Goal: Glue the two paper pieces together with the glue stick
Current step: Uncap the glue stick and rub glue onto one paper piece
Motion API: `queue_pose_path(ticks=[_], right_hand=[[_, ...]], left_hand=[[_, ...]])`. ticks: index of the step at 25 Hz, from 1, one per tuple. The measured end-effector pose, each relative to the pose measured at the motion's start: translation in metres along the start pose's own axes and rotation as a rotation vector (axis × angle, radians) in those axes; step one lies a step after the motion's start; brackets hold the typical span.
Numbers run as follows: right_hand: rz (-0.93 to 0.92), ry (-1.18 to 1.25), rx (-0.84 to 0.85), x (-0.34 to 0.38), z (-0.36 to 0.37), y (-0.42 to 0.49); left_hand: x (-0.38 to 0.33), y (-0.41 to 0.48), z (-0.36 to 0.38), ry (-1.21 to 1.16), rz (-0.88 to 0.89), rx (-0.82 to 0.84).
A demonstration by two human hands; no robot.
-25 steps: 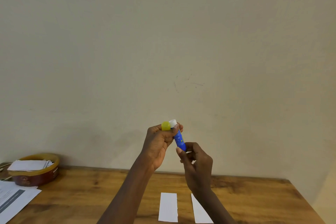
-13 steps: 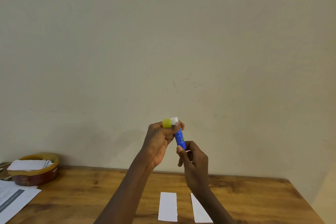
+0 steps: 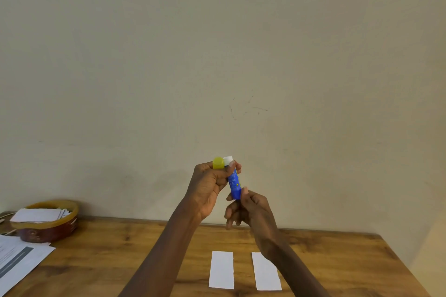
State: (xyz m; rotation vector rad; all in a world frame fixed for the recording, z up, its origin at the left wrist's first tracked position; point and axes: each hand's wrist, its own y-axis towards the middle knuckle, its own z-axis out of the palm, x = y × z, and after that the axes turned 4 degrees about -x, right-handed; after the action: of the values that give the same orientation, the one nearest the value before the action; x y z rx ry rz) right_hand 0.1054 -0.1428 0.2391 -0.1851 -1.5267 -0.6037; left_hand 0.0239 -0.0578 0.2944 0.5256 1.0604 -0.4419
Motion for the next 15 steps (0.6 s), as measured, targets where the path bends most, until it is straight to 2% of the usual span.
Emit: queue_pose_path(ticks=[2,5,10,15], right_hand=[[-0.037,-0.008,-0.03,0.001,-0.001,0.001],[-0.181,-0.167,-0.23,0.001,0.003,0.005],[-0.154,-0.126,-0.108,0.01,0.004,0.005],[-0.278,-0.28,-0.276,0.005,0.01,0.003]], left_hand=[[-0.001,0.001,-0.001,0.0,0.001,0.009],[-0.002,0.003,0.003,0.039,0.029,0.031],[-0.007,0.007,0.005,0.038,0.04,0.024],[-0.007,0.007,0.008,0.051,0.045,0.05]])
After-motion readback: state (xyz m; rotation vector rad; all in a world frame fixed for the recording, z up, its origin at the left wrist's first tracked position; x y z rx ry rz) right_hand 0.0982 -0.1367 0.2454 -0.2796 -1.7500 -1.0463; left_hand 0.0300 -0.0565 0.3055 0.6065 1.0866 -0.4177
